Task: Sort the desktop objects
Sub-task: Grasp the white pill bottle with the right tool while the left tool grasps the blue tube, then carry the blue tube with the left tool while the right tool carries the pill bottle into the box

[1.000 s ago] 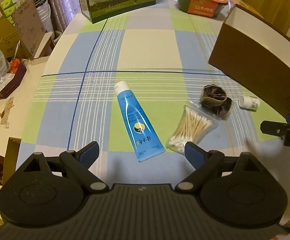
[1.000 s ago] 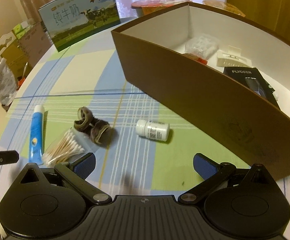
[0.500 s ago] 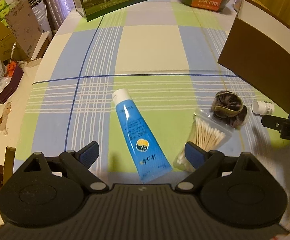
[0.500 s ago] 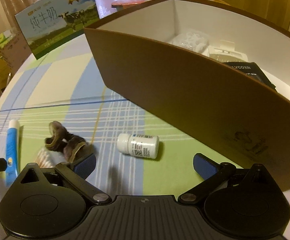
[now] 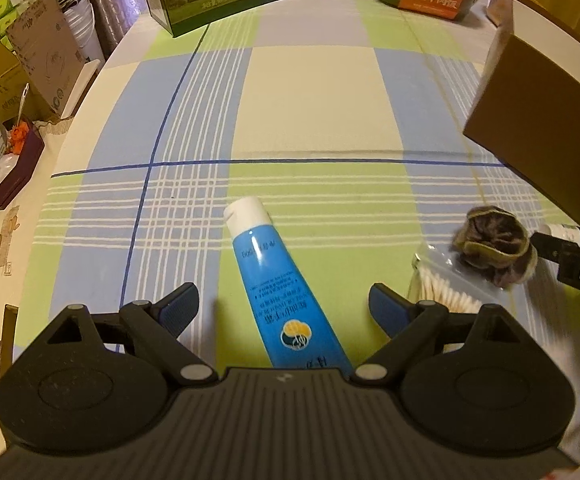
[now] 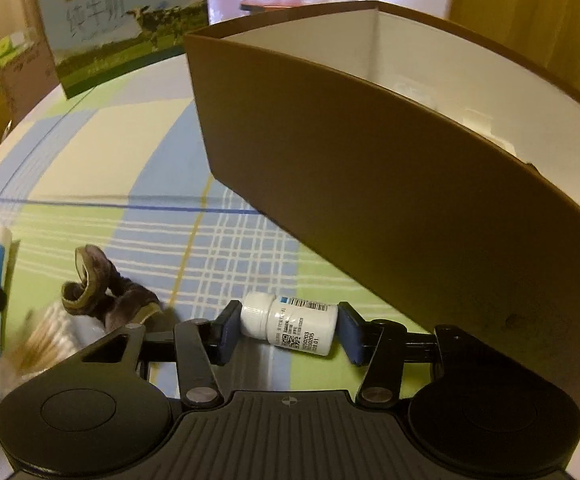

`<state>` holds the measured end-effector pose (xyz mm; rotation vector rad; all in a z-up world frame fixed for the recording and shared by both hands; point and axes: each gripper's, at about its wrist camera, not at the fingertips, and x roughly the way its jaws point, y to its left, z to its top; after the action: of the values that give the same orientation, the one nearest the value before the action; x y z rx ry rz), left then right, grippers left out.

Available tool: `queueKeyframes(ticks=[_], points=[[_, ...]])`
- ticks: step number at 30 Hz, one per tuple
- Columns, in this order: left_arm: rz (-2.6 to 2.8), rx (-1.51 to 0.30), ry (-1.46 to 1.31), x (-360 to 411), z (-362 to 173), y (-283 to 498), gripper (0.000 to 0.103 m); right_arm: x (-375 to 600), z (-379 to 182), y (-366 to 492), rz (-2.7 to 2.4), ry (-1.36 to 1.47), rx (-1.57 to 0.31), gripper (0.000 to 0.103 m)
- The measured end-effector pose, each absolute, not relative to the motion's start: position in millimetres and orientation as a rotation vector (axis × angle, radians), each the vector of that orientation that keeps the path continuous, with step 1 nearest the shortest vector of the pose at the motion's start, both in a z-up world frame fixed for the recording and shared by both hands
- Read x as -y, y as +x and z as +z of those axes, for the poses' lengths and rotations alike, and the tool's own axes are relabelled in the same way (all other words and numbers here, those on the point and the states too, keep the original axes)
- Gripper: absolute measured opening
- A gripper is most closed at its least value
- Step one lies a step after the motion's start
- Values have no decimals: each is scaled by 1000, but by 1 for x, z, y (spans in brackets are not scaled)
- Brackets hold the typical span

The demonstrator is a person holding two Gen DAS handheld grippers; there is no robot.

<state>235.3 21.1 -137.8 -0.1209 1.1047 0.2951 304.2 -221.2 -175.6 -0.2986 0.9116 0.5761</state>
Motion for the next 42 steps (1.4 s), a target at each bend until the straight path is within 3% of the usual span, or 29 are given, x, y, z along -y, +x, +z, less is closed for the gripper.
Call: queueKeyframes(ticks=[5, 8, 10, 12, 15, 16, 18, 22, 42], points=[[309, -1086, -132, -25, -146, 237, 88, 229, -175, 306, 574, -296, -920, 48], [306, -1079, -145, -28, -150, 240, 80, 233, -175, 307, 571, -294, -924, 48], [295, -1073, -146, -29, -153, 240, 73, 236, -174, 307, 569, -295, -925, 48], [273, -1068, -141, -30, -158, 241, 57, 239, -174, 306, 566, -293, -928, 48], [236, -1029, -113, -29, -161, 239, 47, 243, -173, 305, 567, -295, -930, 48], [214, -1021, -104, -29, -161, 238, 37, 243, -173, 305, 569, -296, -933, 48], [145, -1022, -94, -27, -159, 236, 31, 246, -173, 304, 568, -295, -937, 48], [56, -1038, -1, -11, -159, 227, 30, 251, -173, 301, 574, -301, -934, 48], [93, -1084, -98, 0, -156, 208, 26, 278, -166, 274, 633, -274, -999, 48]])
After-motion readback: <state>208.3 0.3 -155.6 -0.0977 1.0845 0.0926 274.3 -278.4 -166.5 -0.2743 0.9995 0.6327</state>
